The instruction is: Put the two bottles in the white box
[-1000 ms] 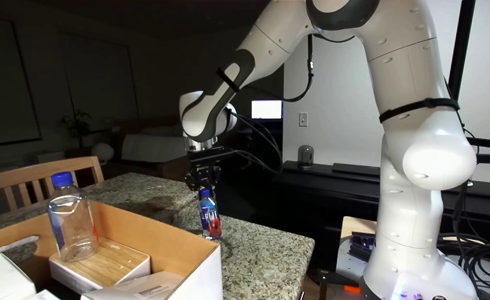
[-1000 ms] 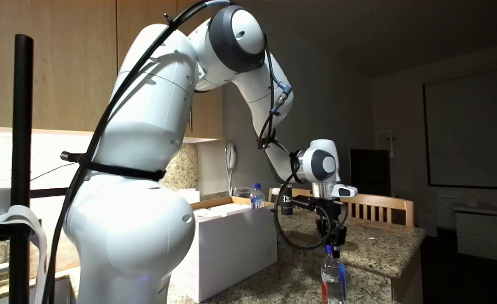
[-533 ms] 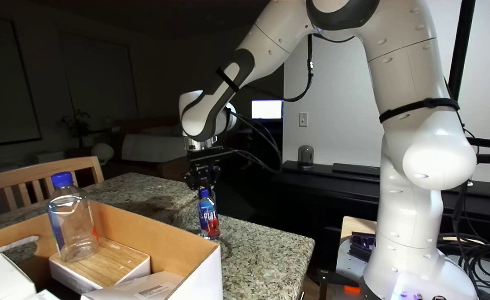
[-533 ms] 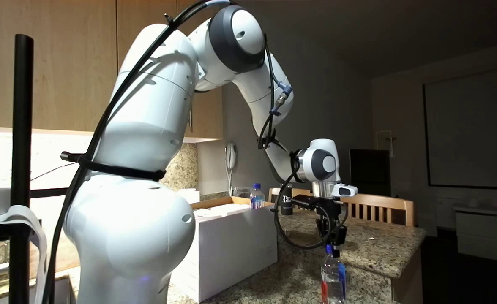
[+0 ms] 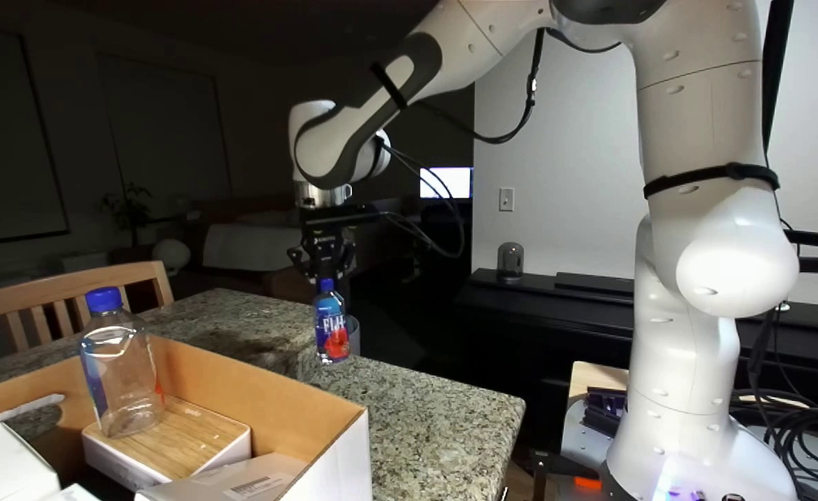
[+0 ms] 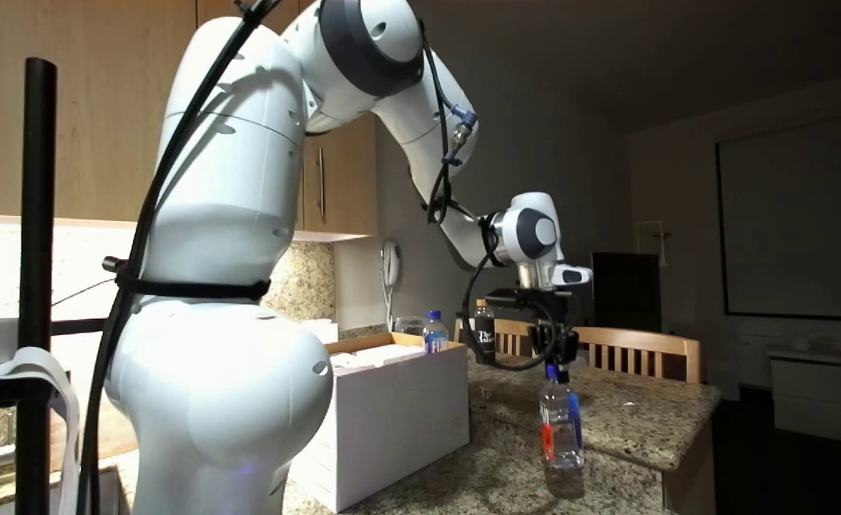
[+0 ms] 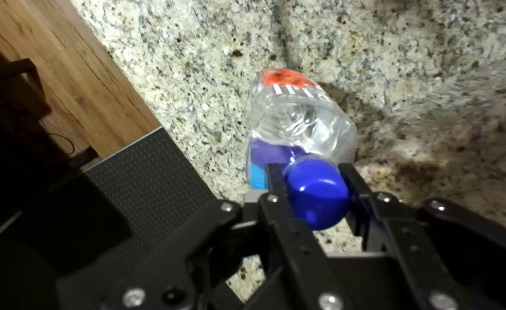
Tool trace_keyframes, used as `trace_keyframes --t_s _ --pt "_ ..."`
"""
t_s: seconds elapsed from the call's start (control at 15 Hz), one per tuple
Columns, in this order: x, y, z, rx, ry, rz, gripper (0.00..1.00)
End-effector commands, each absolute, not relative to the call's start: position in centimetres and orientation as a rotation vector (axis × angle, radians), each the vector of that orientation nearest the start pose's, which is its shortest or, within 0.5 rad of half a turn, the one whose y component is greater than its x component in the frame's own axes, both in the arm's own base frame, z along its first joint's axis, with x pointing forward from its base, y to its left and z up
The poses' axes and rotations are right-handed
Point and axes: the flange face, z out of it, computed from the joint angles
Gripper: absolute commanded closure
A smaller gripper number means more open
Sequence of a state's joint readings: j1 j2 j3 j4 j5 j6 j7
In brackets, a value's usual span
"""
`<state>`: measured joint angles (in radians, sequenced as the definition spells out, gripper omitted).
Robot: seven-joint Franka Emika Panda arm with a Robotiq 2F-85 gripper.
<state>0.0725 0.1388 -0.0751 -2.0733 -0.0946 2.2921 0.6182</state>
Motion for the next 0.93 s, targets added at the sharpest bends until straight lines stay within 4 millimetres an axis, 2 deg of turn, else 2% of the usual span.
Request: trace_keyframes --t_s 0.0,0.27,0.47,0.67,0.87 --pt "56.2 1.9 46.1 -3.058 0.855 -0.219 0.85" --pt "54.7 5.8 56.1 -3.03 0.775 -0.248 0.85" --pt "53.7 9.1 62.0 -3.005 0.688 -0.319 0.85" --pt "53.5 13.4 65.0 -3.019 0.569 -0.362 0.85" --pt "53.6 18.8 65.3 -3.061 0.419 -0.341 0.85"
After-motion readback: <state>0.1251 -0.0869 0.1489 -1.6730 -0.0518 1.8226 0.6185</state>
